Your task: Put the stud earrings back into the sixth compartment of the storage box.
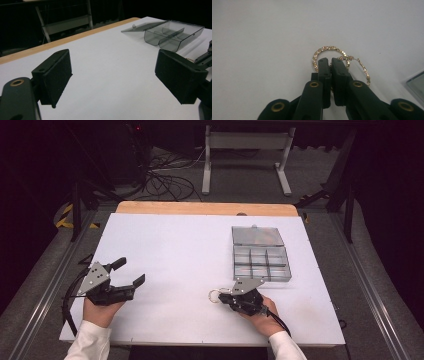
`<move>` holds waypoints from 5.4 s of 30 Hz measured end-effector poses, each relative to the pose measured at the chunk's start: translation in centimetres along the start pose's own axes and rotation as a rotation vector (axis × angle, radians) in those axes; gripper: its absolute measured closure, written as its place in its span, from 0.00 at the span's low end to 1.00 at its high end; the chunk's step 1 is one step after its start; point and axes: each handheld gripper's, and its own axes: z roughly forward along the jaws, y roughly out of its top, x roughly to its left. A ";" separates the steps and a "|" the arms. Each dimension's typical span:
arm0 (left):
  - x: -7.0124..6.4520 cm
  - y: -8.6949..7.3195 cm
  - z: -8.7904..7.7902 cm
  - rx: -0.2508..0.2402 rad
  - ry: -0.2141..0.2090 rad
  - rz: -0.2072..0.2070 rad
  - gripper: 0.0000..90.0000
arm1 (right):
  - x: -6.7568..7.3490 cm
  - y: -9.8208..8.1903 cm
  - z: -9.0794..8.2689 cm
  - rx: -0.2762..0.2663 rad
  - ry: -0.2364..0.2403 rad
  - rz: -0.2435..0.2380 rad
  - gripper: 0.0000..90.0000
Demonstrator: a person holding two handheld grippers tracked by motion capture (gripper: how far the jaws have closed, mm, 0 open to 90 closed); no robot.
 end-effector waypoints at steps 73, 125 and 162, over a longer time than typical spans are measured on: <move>-0.1 -0.2 0.0 -0.013 -0.011 -0.022 0.15 | -8.5 -3.5 -9.1 -0.137 -0.452 0.343 0.96; 0.0 -0.3 0.1 -0.008 -0.014 -0.024 0.15 | -5.7 -1.8 -7.1 -0.210 -0.306 0.266 0.10; 0.1 -0.3 0.0 -0.006 -0.015 -0.017 0.15 | -1.1 1.5 -0.8 -0.122 -0.136 0.158 0.34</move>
